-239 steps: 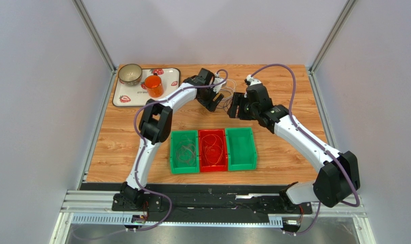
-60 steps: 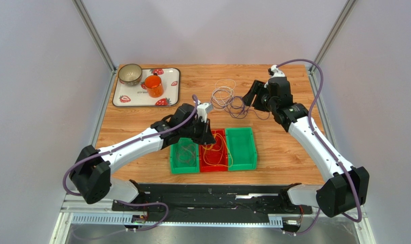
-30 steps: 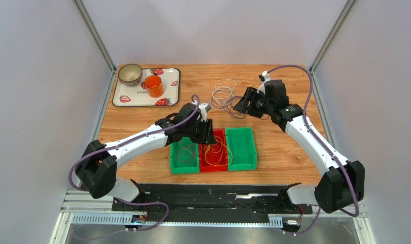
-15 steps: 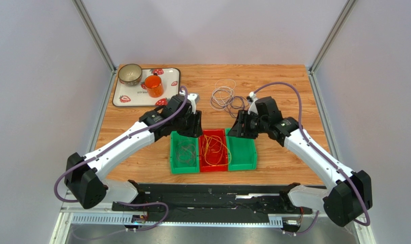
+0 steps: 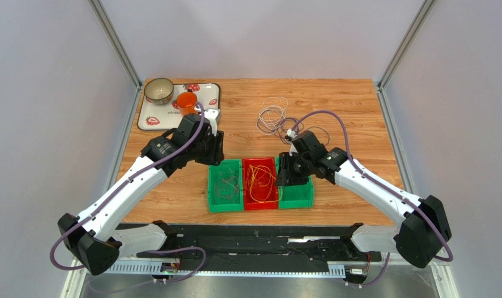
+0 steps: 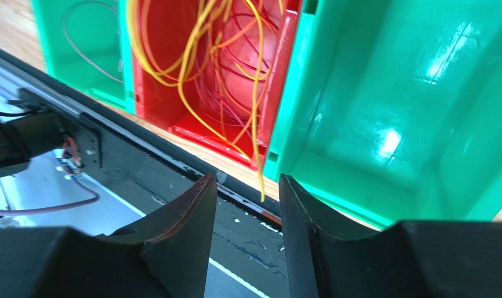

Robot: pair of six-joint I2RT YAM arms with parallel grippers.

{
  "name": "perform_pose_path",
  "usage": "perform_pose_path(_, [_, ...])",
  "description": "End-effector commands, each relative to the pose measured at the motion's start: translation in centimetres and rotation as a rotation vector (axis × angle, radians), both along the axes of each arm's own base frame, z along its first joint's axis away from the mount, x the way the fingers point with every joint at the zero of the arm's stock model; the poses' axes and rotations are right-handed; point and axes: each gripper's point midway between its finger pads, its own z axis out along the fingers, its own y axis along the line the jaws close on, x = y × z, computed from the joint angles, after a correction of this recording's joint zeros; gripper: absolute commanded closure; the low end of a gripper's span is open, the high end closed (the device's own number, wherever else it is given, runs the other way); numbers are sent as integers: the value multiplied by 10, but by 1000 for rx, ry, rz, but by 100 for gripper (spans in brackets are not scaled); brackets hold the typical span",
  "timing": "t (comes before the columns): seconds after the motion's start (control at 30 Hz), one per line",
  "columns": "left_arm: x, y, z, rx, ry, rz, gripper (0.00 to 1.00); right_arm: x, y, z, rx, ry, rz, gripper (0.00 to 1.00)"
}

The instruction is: Untangle the cables

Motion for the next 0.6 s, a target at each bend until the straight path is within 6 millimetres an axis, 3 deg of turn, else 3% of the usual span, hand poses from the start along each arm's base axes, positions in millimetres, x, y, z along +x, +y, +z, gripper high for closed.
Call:
perform_pose_path(0.0, [1, 28, 12, 85, -63, 28, 49, -1, 0, -10, -60, 2, 21, 60])
perform_pose_path(0.17, [2, 37, 5, 94, -74, 55, 51, -2, 4, -12, -66, -11, 29, 68])
perform_pose_path(0.4, [3, 38, -3, 83, -66, 59, 54, 4, 12, -14, -48, -18, 30, 100])
perform_pose_path(0.57, [3, 38, -9, 71, -56, 53, 57, 17, 31, -8, -15, -32, 59, 100])
